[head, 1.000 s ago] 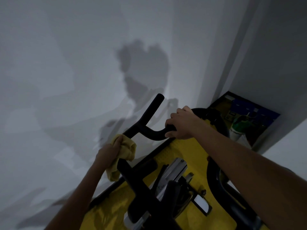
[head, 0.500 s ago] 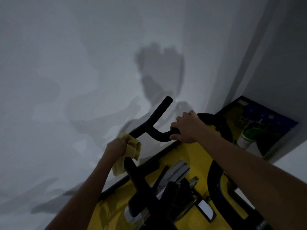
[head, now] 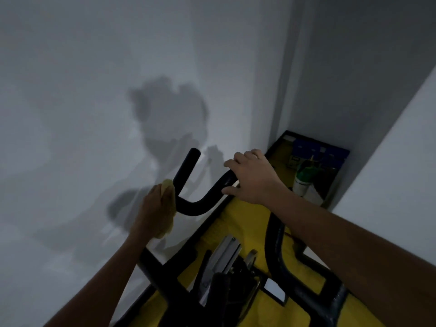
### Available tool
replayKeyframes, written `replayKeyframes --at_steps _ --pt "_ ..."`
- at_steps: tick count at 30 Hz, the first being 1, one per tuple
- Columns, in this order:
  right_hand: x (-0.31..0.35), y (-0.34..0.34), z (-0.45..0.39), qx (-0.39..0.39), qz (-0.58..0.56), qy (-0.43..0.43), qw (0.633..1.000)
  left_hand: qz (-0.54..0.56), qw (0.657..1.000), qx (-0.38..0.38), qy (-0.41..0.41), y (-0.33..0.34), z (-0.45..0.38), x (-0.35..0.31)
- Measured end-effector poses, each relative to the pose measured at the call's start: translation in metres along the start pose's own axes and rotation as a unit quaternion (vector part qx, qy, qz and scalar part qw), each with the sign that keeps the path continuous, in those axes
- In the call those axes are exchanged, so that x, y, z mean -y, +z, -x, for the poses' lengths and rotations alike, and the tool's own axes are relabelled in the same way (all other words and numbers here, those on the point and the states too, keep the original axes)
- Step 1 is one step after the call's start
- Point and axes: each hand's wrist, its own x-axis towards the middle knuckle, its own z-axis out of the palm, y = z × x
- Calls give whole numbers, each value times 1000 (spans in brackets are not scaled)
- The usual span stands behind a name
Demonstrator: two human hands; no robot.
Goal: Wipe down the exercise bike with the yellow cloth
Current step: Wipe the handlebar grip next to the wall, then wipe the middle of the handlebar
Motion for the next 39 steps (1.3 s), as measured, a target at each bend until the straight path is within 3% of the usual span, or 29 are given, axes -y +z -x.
replayKeyframes --at_steps 3,10,15,21,25,27,29,35,39 --pt "-6 -1 16 -12 -45 74 996 7 999 -18 47 12 -13 -10" --pt "0 4 47 -70 -128 214 966 89 983 39 157 30 -22 -64" --pt "8 12 68 -78 -218 281 931 125 976 113 138 50 -17 -89" --pt "19 23 92 -43 -244 333 910 162 977 89 106 45 -30 -111" --pt "24 29 106 -24 -240 352 904 275 955 115 3 47 -40 -122" --pt "25 31 112 -24 -248 359 900 224 958 175 -31 54 -39 -125" --pt "28 34 116 -27 -259 365 894 141 966 218 -6 64 -32 -127" --pt "43 51 124 -81 -355 376 852 9 976 141 165 77 -18 -149" --pt "51 55 122 -145 -427 386 805 -69 971 112 199 94 -37 -158"
